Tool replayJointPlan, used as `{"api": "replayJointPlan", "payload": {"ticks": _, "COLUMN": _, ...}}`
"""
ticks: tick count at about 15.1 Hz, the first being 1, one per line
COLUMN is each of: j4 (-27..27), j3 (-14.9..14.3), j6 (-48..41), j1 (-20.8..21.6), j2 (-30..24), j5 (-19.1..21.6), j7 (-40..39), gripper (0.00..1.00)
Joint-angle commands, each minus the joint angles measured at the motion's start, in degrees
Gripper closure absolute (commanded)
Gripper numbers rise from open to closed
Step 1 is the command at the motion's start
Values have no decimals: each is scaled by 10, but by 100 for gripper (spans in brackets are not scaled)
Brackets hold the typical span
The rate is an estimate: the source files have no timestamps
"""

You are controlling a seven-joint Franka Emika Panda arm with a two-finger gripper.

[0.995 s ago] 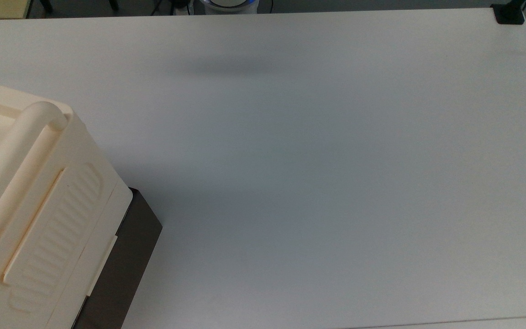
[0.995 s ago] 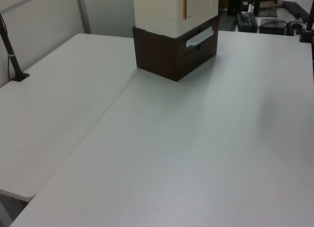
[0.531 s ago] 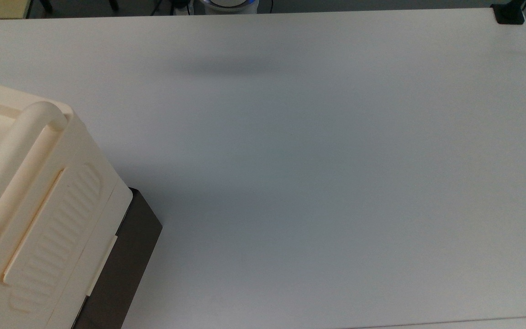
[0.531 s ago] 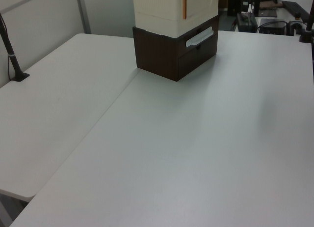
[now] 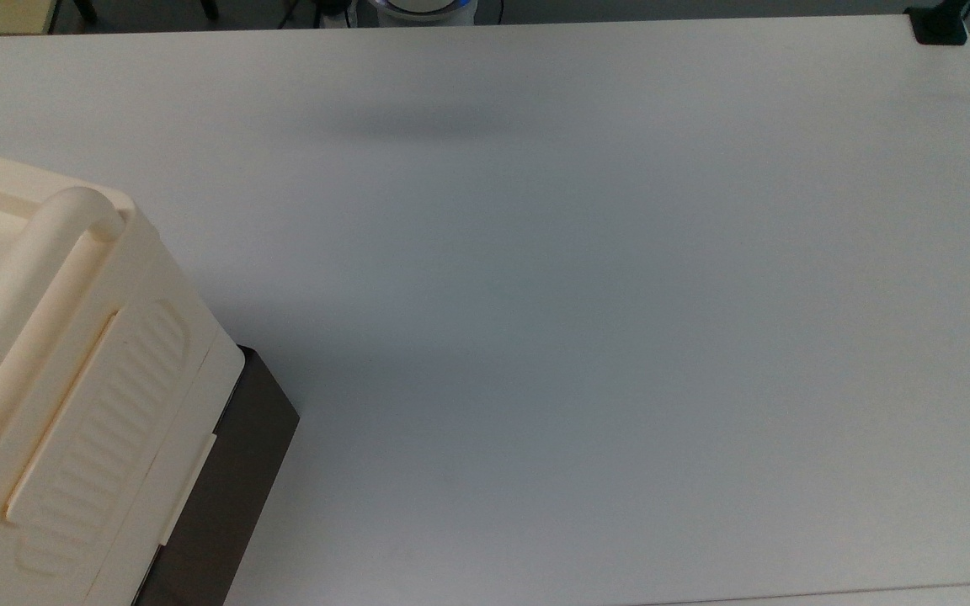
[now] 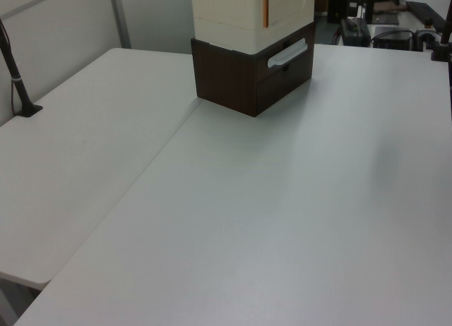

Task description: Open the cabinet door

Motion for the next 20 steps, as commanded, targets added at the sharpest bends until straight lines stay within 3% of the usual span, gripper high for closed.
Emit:
{"api": "replayJointPlan", "payload": {"ticks": 1, "j4": -8, "j3": 2, "j6": 15, "j1": 4, "j2": -2, "j5": -3, "j7": 12, "gripper": 0}}
{"api": "replayJointPlan", "payload": {"ticks": 8, "j4": -7, "j3": 21, "j6": 103, "j1": 2, "j2": 22, "j5": -3, "j7": 25, "gripper": 0}}
{"api": "replayJointPlan", "payload": {"ticks": 11, "j4": 0, "j3": 22, "j6": 146, "j1": 1, "j2": 44, "j5": -1, "j7": 33, "gripper": 8}}
{"api": "replayJointPlan", "payload": {"ticks": 15, "j4": -1, "j3": 21, "j6": 260, "j1": -1, "j2": 55, "j5": 16, "j7": 81, "gripper": 35}}
{"api": "replayJointPlan", "payload": {"ticks": 20, "j4": 0, "j3": 20, "j6": 383, "j1": -11, "j2": 74, "j5": 35, "j7": 165, "gripper": 37}}
